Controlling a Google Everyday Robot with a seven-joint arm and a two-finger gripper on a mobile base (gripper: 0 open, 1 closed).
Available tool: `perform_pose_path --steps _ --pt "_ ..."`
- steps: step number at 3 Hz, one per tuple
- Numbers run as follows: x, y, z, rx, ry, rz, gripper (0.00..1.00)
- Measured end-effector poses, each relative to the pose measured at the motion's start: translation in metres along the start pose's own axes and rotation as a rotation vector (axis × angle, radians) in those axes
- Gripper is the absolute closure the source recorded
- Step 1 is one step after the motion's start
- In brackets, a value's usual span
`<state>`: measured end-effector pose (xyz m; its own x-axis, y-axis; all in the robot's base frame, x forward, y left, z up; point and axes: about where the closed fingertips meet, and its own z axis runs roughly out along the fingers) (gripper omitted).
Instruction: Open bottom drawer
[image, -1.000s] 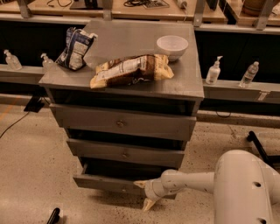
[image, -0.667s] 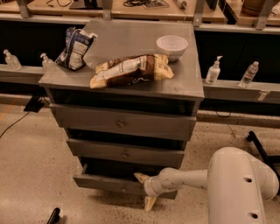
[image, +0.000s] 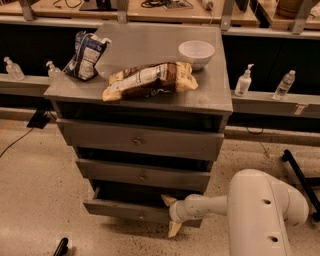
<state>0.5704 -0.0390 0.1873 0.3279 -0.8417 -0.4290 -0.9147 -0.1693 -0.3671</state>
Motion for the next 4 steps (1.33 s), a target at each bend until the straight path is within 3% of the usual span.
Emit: perform_pose_path --steps 2,3,4 --pt "0.023 0.031 0.019 -0.084 0.045 0.077 0.41" --pt "0.022 0.039 0.018 -0.098 0.041 0.081 0.59" --pt "0.021 0.038 0.016 -0.098 0.041 0.08 0.57"
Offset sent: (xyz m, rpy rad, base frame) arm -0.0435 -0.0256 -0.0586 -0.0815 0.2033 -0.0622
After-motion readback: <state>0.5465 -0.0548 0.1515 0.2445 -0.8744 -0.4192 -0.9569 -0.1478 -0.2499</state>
